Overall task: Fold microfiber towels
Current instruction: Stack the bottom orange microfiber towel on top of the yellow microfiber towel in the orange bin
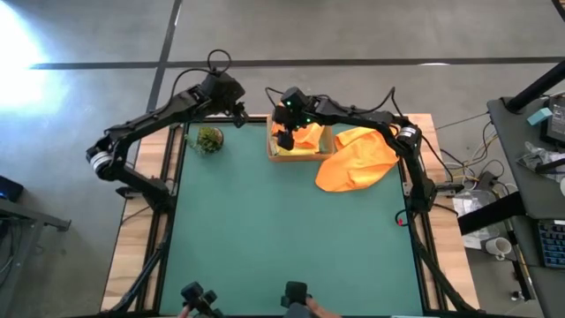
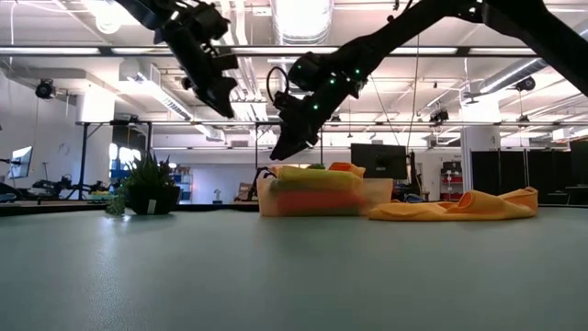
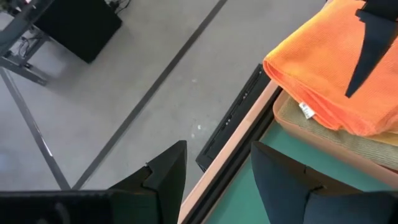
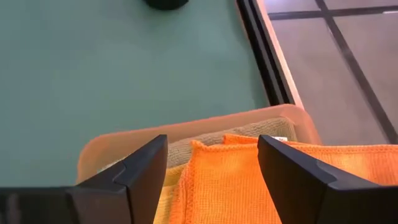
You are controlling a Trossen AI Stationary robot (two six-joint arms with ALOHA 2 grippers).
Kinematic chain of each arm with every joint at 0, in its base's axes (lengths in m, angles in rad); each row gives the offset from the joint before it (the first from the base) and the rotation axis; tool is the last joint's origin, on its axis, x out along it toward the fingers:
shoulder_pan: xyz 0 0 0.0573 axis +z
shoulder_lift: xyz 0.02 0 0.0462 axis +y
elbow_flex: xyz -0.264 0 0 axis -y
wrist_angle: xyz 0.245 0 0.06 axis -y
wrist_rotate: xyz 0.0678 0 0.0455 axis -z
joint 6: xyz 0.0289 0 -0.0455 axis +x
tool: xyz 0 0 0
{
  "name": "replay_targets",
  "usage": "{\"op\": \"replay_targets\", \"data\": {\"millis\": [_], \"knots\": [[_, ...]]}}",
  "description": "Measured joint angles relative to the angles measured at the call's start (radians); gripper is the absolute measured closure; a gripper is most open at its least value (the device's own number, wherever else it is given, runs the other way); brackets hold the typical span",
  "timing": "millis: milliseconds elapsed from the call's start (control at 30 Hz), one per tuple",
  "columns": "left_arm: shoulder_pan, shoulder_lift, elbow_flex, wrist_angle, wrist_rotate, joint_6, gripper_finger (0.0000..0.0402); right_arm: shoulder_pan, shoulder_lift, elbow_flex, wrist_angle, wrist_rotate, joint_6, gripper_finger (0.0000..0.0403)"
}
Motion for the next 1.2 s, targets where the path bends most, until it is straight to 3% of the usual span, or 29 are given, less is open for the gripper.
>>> {"op": "replay_targets", "data": {"millis": [167,533,667,767,967,1200], "knots": [[0.000,-0.013,-0.003,0.000,0.000,0.000,0.0237,0.014,0.005,-0.003,0.001,0.095,0.011,0.0163],[0.000,-0.013,-0.004,-0.031,0.002,0.050,0.0237,0.034,0.071,-0.005,0.031,0.177,0.100,0.0163],[0.000,-0.013,-0.004,-0.031,0.002,0.050,0.0237,0.035,0.093,-0.005,0.030,0.291,0.129,0.0164],[0.000,-0.013,-0.005,-0.035,0.002,0.051,0.0237,0.035,0.104,-0.005,0.031,0.305,0.131,0.0171],[0.000,-0.013,-0.006,-0.047,0.003,0.051,0.0237,0.037,0.115,-0.005,0.033,0.311,0.181,0.0206],[0.000,-0.013,-0.014,-0.053,0.003,0.052,0.0237,0.037,0.115,-0.005,0.037,0.365,0.192,0.0290]]}}
